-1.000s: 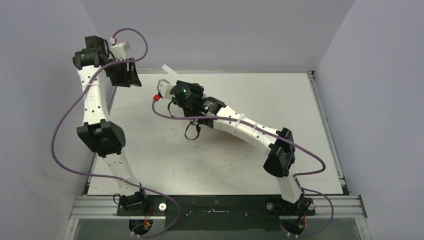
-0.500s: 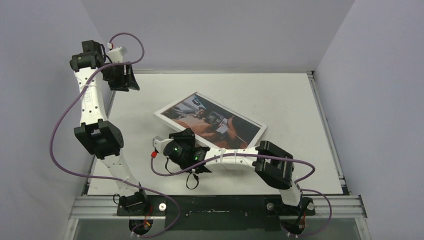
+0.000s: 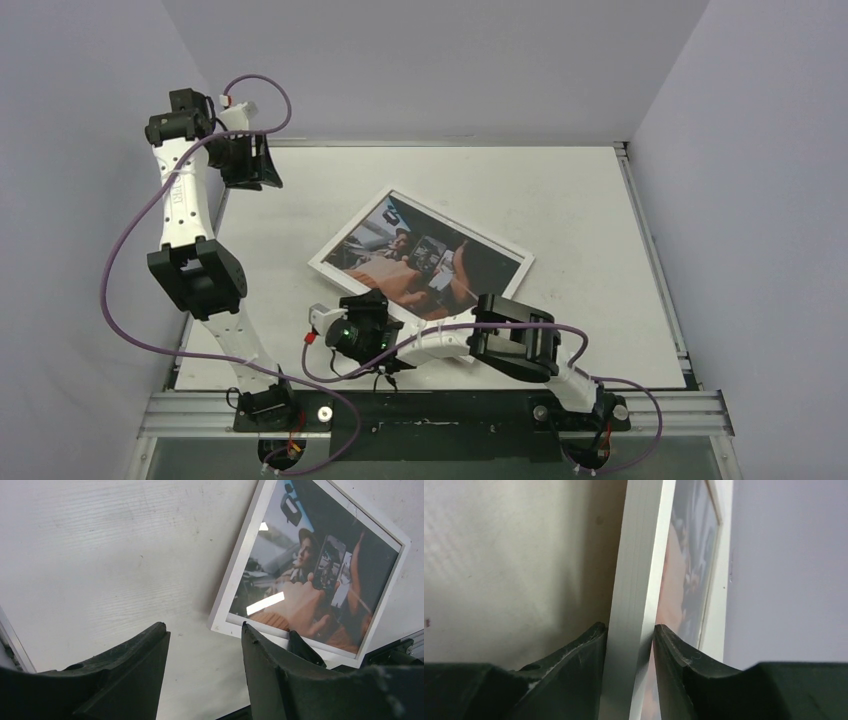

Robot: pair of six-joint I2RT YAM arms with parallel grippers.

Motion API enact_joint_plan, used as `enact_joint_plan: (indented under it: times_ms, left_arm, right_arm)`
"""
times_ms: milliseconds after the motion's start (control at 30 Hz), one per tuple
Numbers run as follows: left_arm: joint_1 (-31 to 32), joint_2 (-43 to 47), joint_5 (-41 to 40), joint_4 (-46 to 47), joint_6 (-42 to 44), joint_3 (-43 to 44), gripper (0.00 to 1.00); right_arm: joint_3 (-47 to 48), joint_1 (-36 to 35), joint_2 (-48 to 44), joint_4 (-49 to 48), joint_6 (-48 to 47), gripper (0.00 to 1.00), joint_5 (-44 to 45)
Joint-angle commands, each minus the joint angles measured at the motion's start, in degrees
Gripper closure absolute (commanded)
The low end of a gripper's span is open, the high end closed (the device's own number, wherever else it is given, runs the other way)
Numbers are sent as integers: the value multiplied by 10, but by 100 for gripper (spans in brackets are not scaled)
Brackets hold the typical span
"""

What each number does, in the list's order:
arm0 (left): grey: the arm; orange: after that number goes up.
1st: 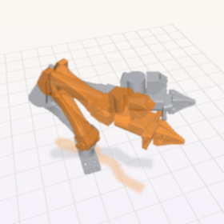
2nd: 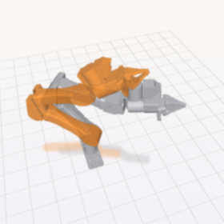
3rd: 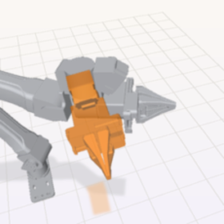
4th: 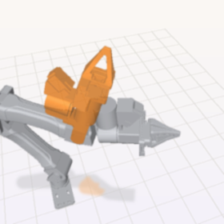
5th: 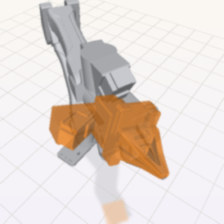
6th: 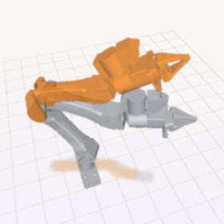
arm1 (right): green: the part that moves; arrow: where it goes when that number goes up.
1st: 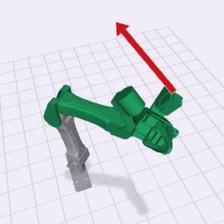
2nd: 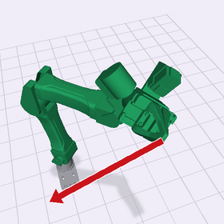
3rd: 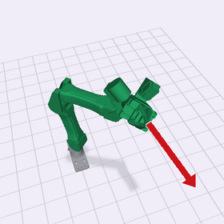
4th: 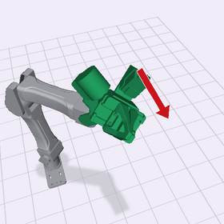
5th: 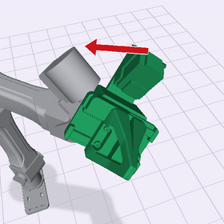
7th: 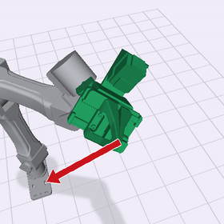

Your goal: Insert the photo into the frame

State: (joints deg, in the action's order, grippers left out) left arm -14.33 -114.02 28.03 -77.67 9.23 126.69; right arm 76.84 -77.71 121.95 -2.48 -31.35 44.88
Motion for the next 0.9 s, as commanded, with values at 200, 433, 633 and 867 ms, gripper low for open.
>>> enact_joint_plan:
  times_ms: [200, 433, 633, 867]
  left_arm:
    - [-2, 23, 18, 34, 2, -27, 46]
    - [-2, 16, 9, 38, 5, -41, 39]
    - [-1, 20, 10, 41, 7, -51, 38]
    - [-2, 21, 9, 44, 6, -63, 36]
  right_arm:
    - [-13, 17, 8, 7, 70, 38, -45]
    - [3, 44, 1, 46, 109, 1, -91]
    - [-3, 71, -67, 90, 141, 10, -237]
    - [24, 94, -115, 160, 167, 10, -385]
